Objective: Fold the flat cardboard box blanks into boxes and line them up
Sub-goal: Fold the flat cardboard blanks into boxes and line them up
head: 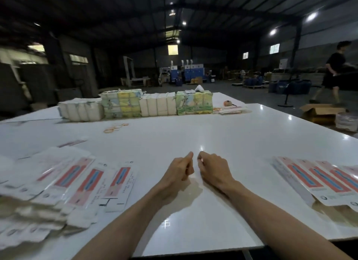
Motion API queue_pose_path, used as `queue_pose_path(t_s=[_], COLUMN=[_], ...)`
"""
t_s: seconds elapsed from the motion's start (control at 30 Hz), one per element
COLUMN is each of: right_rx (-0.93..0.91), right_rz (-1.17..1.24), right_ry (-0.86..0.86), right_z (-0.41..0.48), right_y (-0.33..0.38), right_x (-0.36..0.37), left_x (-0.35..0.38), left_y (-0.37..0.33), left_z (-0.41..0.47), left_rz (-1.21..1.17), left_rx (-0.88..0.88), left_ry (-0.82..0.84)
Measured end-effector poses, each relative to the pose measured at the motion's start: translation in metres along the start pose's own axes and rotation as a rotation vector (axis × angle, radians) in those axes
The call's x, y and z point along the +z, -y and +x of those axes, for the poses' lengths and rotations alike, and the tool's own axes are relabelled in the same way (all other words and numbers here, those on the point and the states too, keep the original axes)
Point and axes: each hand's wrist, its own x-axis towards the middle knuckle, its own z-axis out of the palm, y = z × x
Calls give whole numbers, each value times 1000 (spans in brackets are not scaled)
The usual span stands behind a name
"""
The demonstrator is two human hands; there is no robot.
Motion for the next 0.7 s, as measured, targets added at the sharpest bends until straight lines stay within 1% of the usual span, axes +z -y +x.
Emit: queue_pose_path(t_s=[0.07, 0.13, 0.17, 0.27, 0.37, 0.43, 0.5, 0.57, 0.6, 0.7], right_rx=[-6, -16, -17, -20, -30, -25, -23, -29, -32, -28], right_rz=[45, 54, 63, 107, 129, 138, 147, 152, 157, 175], right_ry=[-32, 0, 25, 67, 73, 67, 67, 62, 61, 67], right_z=[2, 4, 4, 5, 6, 6, 6, 7, 6, 6], right_y=[-8, -12, -13, -12, -11, -12, -12, -12, -11, -9], right_x=[6, 10, 11, 13, 13, 14, 15, 15, 15, 12], left_x=[-8, -24, -36, -86, -148, -188, -219, -238, -245, -259], left_y=[-6, -13, -16, -25, -36, -40, -42, -43, -43, -40], left_z=[2, 5, 6, -3, -28, -48, -70, -91, -100, -112], left_rz=[6, 138, 237, 490, 825, 1021, 1160, 1253, 1285, 1308], left_rx=[-56, -95, -107, -117, -179, -308, -497, -669, -720, -763], left_ry=[12, 56, 49, -96, -340, -516, -605, -630, -626, -620])
